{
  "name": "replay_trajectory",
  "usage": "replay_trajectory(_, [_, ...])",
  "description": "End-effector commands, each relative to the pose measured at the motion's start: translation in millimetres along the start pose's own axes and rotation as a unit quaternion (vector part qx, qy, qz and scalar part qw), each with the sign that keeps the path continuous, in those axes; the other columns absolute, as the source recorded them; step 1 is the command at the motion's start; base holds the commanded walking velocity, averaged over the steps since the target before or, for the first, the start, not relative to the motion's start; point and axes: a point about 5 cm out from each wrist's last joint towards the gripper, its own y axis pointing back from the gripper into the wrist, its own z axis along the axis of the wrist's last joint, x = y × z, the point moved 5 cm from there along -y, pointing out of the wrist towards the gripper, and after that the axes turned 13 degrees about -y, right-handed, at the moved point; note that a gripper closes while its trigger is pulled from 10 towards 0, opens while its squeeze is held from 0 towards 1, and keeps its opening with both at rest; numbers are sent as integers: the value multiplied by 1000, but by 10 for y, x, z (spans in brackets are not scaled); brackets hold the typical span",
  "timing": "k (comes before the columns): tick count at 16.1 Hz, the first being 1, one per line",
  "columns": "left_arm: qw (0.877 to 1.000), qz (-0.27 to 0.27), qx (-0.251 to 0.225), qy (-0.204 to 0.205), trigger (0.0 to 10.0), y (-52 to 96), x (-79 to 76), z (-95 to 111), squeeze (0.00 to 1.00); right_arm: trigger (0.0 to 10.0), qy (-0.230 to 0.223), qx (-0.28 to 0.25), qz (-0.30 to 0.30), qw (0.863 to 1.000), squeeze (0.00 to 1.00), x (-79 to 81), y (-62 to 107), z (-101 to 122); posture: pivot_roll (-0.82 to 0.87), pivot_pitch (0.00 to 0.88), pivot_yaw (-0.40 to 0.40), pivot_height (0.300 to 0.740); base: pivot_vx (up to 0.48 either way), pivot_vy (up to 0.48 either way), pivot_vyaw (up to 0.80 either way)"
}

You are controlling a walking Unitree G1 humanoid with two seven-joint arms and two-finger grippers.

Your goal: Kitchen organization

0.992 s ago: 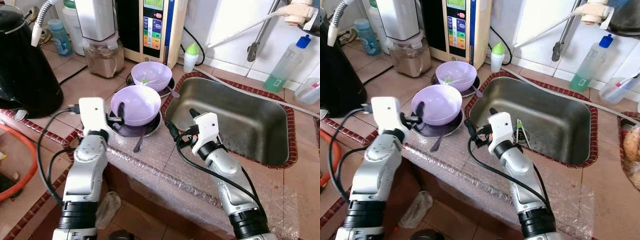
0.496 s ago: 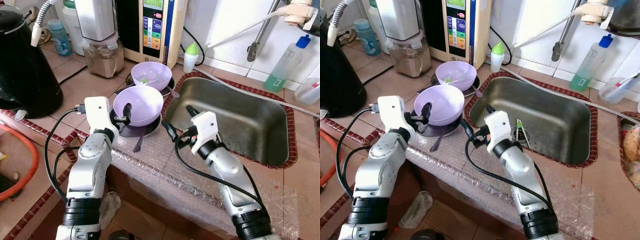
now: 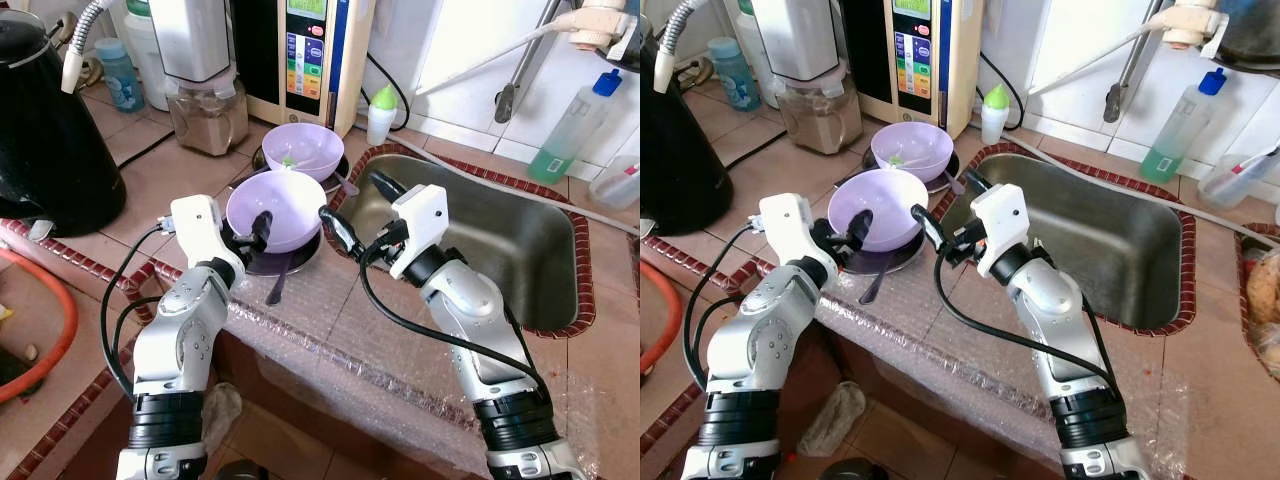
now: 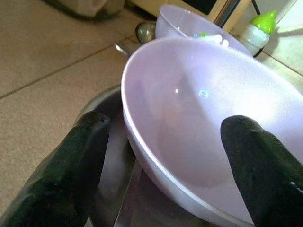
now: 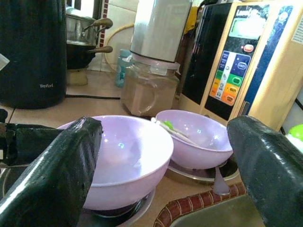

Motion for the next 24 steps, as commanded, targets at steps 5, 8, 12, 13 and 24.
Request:
replay_trajectory(5, [999, -23, 21, 26, 0, -4, -70, -41, 0, 10000, 18, 19, 28, 999, 0, 116, 40, -81, 23, 2, -19, 740, 0, 0, 0])
replay_trajectory(8, [999, -18, 20, 29, 0, -3, -50, -22, 0, 10000, 21, 26, 29, 999, 0, 135, 66, -129, 23, 2, -20, 740, 0, 0, 0])
replay_trajectory(12, [999, -10, 21, 33, 0, 8, -26, -17, 0, 10000, 26, 28, 32, 999, 0, 153, 61, -149, 24, 5, -20, 740, 0, 0, 0])
replay_trajectory(13, [999, -7, 21, 34, 0, 9, -16, -15, 0, 10000, 26, 29, 32, 999, 0, 155, 65, -158, 24, 5, -20, 740, 0, 0, 0])
replay_trajectory(24, [999, 7, -4, 38, 0, 28, 4, 115, 0, 10000, 27, 29, 34, 999, 0, 163, 49, -154, 24, 8, -24, 740, 0, 0, 0])
